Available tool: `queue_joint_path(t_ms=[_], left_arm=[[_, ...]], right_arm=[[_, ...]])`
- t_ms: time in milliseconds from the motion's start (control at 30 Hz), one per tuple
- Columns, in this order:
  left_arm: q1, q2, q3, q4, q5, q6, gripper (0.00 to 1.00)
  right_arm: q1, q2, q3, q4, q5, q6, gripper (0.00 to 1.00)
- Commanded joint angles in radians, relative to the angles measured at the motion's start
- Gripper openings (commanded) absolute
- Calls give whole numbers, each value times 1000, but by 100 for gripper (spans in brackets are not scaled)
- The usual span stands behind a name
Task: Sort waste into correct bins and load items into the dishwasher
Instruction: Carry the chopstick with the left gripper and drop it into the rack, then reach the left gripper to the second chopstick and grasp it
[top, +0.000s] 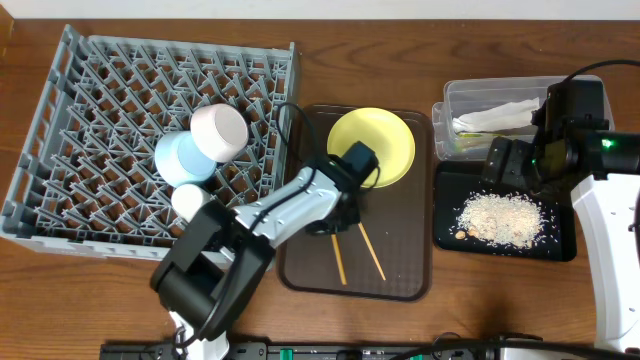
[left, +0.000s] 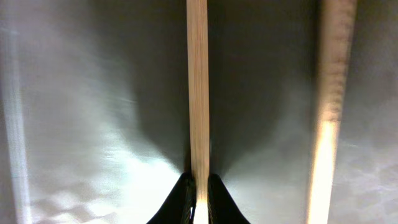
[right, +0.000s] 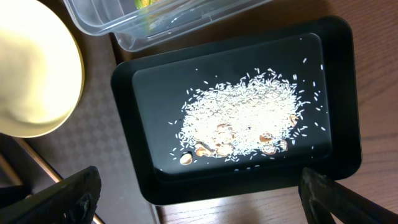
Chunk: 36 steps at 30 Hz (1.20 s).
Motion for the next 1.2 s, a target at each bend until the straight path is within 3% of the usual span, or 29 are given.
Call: queue_joint_path(t_ms=[0,267,400,567,833,900,1000,1167], left_arm=[[49,-92,33,-10,-45,116,8],[174,-348,73,-8,-75,494,8],[259,-431,73,-2,-177,605,8],[341,-439,72,40,-193,751,8],[390,-338,71,43,-195,789,8],[396,-317,71,43,-196,789,24],[396,-308,71,50,-196,789,25],[393,-329,74,60,-191,769,42]], right_arm=[[-3,-8,18,-3,9,2,99],[-3,-8,18,-3,9,2,99],[-3,-8,18,-3,8,2,99],[0,-8,18,-3,-1,3,99],[0,-8,18,-3,-6,3,99],[0,-8,18,-3,-6,3,99],[0,-8,18,-3,-6,3,99],[0,-8,18,-2,-6,3,99]])
